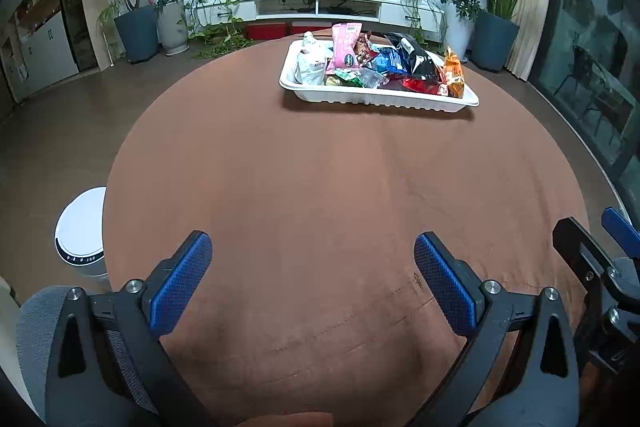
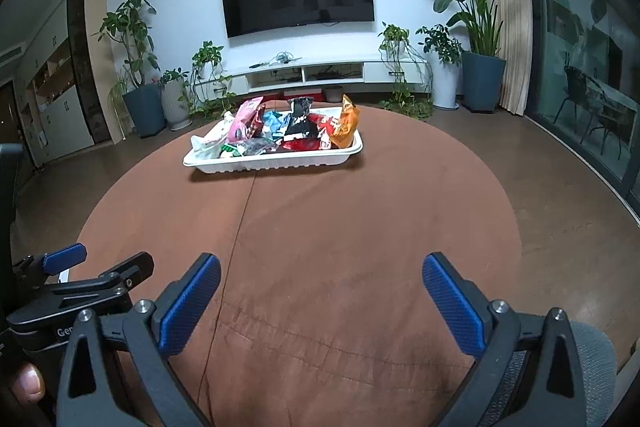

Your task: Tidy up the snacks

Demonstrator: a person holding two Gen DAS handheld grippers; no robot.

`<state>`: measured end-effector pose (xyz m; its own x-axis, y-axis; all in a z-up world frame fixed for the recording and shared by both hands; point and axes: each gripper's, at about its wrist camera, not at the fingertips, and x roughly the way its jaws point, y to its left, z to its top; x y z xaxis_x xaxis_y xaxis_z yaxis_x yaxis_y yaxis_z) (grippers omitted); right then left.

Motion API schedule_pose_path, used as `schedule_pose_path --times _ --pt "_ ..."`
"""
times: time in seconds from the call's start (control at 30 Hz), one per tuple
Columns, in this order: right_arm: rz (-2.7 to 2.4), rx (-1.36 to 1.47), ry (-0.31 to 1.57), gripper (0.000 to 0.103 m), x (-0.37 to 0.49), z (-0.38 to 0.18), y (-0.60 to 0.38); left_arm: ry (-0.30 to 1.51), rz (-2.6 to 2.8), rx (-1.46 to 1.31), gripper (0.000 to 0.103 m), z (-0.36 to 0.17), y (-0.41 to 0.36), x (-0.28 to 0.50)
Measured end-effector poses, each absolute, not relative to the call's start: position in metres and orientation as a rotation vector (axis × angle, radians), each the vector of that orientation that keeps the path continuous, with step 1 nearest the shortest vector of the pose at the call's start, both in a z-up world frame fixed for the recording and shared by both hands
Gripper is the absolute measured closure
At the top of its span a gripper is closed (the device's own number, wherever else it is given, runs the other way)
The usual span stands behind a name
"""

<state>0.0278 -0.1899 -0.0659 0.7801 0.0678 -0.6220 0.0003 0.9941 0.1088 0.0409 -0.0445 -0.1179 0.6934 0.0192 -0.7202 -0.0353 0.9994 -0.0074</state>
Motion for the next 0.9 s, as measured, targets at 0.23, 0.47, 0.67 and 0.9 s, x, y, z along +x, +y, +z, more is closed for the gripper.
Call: schedule_pose_path --times 0.23,0.47,0.67,0.9 --pt "0.041 0.098 0.688 0.0 0.0301 -0.0668 -0.1888 0.803 0.027 -0.019 0.0 -0.1171 -0.0452 0.0391" --pt "0.043 0.097 0.692 0.0 0.0313 -0.0665 -0.1886 0.798 0.022 -0.008 0.0 -0.1173 -0.0482 0.0413" --pt "0.043 0.097 0.693 0.0 0.0312 -0.0661 -0.1885 0.798 0.022 -0.005 0.0 -0.1175 -0.0495 0.0423" --pt "0.043 0.096 0.696 0.0 0.0307 -0.0682 -0.1878 0.798 0.022 -0.005 0.0 -0.1181 -0.0491 0.0418"
